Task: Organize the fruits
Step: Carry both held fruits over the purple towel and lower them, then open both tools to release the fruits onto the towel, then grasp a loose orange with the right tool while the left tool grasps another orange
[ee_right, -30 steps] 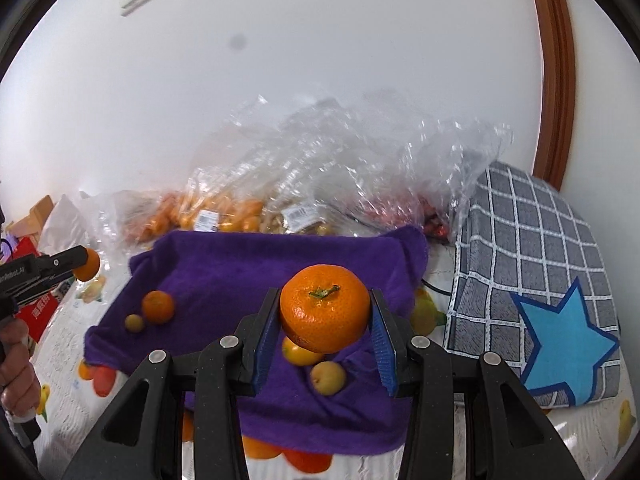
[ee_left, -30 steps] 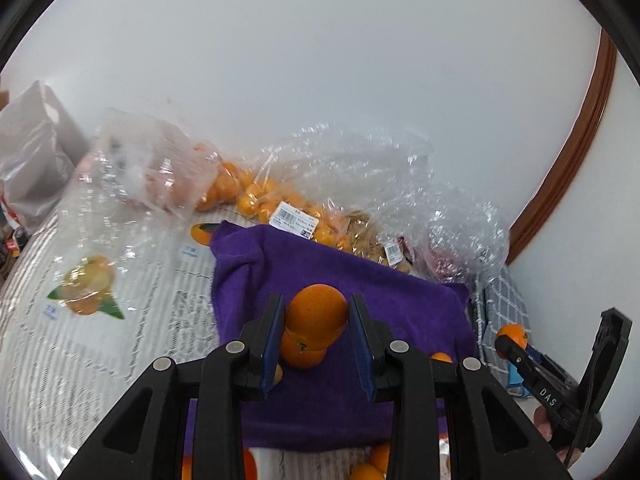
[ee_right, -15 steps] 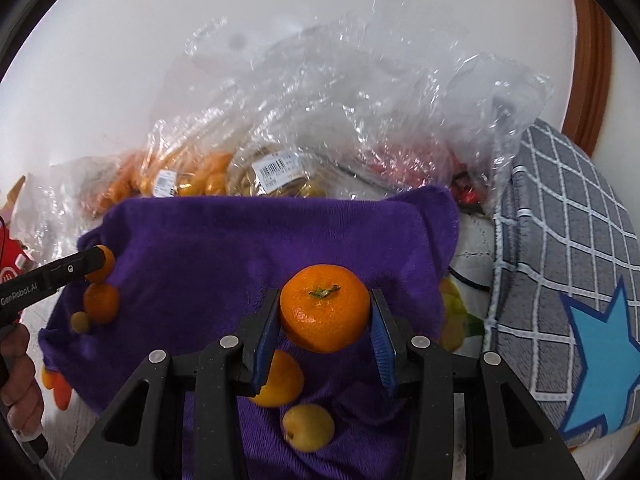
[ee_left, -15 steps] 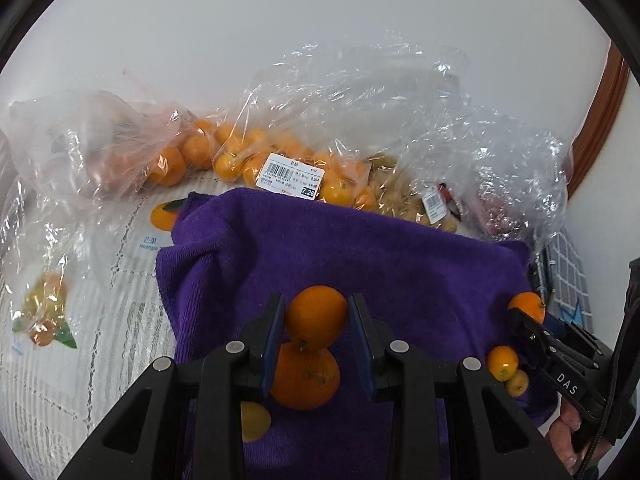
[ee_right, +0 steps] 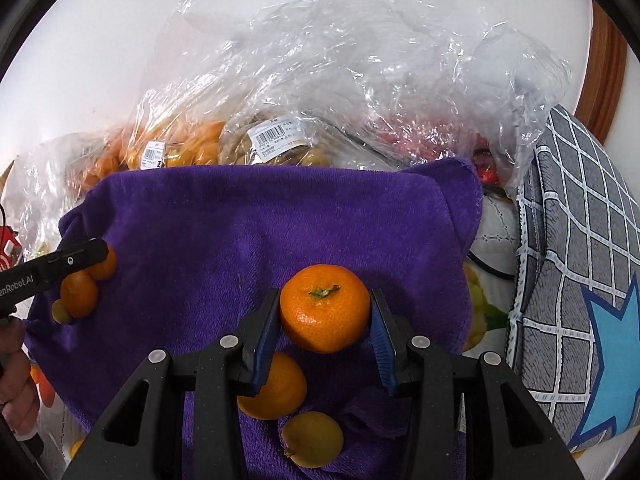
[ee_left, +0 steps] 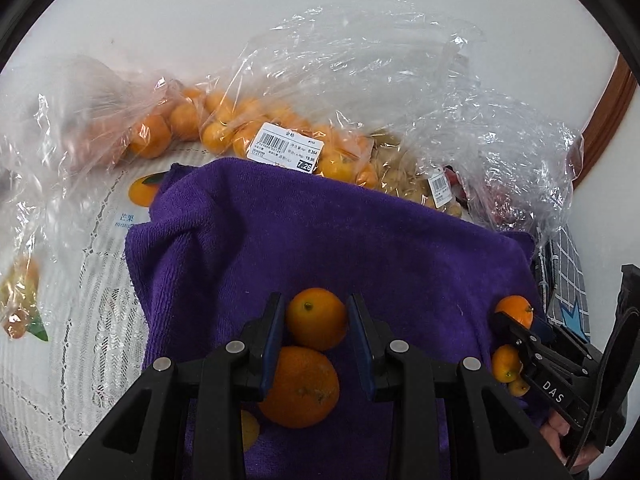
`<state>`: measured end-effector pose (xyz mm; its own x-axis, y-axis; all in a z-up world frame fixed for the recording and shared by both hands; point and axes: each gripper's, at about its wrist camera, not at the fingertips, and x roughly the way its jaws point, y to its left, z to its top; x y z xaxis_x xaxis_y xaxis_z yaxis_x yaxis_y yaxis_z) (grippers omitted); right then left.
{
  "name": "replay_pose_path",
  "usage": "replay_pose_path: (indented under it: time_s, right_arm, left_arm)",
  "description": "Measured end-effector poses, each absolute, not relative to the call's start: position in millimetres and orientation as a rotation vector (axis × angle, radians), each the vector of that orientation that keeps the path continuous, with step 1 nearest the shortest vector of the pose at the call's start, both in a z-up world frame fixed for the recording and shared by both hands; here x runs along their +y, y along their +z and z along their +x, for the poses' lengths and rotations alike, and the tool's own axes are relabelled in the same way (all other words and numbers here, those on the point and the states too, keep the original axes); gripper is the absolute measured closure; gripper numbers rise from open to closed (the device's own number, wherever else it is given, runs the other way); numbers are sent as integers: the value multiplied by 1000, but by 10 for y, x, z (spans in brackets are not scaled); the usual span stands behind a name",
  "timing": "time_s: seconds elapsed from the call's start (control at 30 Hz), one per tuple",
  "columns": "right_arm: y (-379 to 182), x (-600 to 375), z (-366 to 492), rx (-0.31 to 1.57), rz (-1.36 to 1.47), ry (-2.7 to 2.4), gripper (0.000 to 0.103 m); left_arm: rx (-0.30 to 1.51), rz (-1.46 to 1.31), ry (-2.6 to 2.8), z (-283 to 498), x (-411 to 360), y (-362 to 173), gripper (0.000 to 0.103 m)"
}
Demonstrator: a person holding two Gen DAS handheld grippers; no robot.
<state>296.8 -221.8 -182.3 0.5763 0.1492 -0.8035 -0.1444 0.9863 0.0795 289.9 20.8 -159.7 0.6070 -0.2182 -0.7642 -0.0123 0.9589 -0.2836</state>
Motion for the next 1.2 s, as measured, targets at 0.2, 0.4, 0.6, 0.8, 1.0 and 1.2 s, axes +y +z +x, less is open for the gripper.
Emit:
replay_pose_path:
  time_s: [0.2, 0.4, 0.6, 0.8, 1.0, 1.2]
  right_arm:
    - [-1801, -2247, 2924, 933, 8, 177, 60]
    - [-1551, -2313, 2767, 876, 42, 181, 51]
    - [-1126, -2380, 2358, 781, 100, 186, 46]
    - [-902, -2352, 1878, 712, 37, 122, 46]
    - [-983, -2324, 1422, 765, 24, 147, 46]
    - [-1270, -2263, 1101, 799, 32, 175, 46]
  left_arm:
    - [908, -232, -92, 2881, 178, -1553, 72]
    - [871, -223, -74, 2723, 250, -1329, 63]
    - [800, -232, -100, 2367, 304, -1015, 60]
    - [750, -233, -137, 1939, 272, -864, 60]
    - [742, -215, -164, 1554, 227, -903, 60]
    - [795, -208, -171, 1321, 299, -1162, 60]
